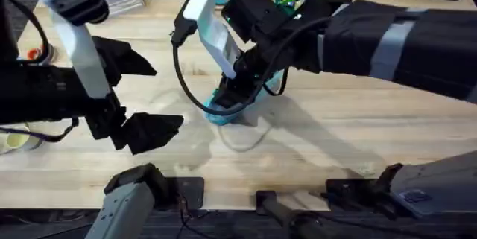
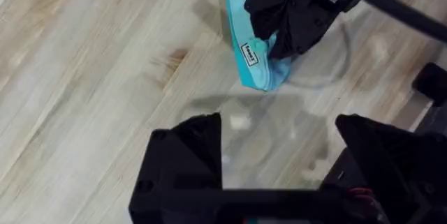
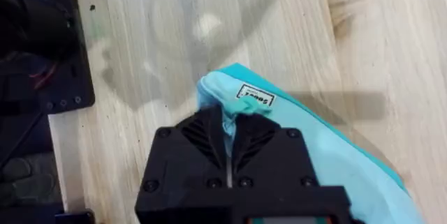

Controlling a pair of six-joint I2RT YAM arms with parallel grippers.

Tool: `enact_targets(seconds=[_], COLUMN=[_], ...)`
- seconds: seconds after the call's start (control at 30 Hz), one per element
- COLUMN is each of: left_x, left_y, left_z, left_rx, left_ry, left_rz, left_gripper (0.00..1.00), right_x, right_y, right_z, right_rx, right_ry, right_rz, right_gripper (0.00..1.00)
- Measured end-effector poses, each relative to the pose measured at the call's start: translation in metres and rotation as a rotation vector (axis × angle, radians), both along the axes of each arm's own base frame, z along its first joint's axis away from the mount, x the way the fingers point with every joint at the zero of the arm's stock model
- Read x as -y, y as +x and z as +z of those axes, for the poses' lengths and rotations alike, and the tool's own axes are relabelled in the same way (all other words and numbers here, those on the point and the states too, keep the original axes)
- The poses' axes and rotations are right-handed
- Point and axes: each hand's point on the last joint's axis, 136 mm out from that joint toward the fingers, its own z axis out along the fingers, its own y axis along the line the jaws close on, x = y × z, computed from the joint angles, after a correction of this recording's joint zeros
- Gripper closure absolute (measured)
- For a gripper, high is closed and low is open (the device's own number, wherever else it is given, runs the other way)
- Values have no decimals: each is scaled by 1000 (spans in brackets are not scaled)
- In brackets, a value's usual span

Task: Unzip the bag, pick up the pens from the table one at a time and place them inside, then zip the bag closed.

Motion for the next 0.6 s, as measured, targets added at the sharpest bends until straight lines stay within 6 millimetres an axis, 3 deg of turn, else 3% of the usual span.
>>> enact_targets(seconds=[0.6], left_x=[0], left_y=[0], left_z=[0], left_rx=[0], left_ry=[0], left_rz=[0], left_gripper=[12], right_x=[9], right_y=[7], right_z=[29], right_rx=[103], right_ry=[23], right_rz=[-37], right_gripper=[966])
